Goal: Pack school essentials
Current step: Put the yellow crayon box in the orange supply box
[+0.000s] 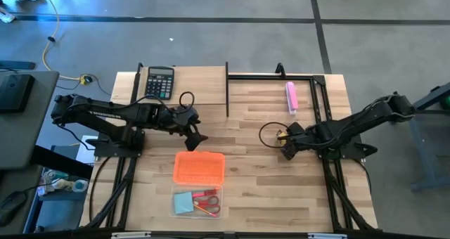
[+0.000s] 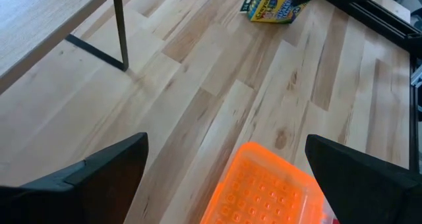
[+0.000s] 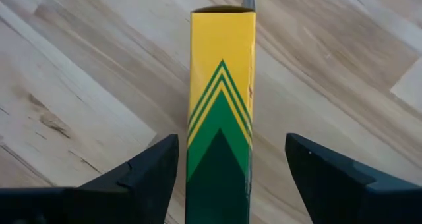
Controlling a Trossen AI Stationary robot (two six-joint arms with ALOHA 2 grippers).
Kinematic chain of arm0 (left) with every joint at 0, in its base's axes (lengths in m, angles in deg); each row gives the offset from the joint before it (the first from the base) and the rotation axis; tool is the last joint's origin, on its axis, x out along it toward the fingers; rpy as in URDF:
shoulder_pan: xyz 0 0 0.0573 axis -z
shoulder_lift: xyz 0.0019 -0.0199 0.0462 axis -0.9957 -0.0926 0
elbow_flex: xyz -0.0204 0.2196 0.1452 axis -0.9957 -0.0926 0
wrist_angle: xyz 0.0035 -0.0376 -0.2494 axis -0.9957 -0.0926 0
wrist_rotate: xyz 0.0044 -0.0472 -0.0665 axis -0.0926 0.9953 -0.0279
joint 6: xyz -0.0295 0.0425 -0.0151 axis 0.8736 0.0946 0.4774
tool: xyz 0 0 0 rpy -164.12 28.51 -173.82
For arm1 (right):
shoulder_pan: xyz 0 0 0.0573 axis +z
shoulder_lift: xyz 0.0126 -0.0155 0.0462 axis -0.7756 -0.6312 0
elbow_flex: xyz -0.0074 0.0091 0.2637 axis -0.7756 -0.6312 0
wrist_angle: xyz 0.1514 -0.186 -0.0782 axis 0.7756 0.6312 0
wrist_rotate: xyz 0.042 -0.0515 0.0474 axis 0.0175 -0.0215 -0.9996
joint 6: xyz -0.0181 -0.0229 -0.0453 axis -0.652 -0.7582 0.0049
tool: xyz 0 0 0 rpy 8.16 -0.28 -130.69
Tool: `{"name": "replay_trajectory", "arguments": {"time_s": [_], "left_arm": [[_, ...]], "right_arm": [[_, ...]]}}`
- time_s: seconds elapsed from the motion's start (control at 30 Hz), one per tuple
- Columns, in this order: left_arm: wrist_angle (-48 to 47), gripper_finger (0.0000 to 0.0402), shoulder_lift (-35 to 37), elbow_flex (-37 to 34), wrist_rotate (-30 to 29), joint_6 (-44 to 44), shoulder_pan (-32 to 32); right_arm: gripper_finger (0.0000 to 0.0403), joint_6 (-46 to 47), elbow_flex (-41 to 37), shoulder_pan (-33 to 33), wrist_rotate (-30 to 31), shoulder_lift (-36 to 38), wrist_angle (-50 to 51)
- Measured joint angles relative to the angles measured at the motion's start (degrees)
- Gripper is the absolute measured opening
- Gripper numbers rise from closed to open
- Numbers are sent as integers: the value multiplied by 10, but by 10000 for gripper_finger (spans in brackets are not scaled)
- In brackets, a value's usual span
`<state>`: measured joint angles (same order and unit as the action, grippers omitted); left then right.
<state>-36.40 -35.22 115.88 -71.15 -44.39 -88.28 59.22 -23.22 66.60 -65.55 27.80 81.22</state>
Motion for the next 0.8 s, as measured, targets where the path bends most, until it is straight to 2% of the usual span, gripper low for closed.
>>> {"name": "replay_trajectory", "arguments": {"time_s": [0.47,0.8], "left_arm": [[0,399,0,0,0,9,0],[-1,399,0,0,4,9,0]], "right_arm": [[148,2,-15,0,-10,0,-35],[111,2,-15,0,-23,0,-56]]}}
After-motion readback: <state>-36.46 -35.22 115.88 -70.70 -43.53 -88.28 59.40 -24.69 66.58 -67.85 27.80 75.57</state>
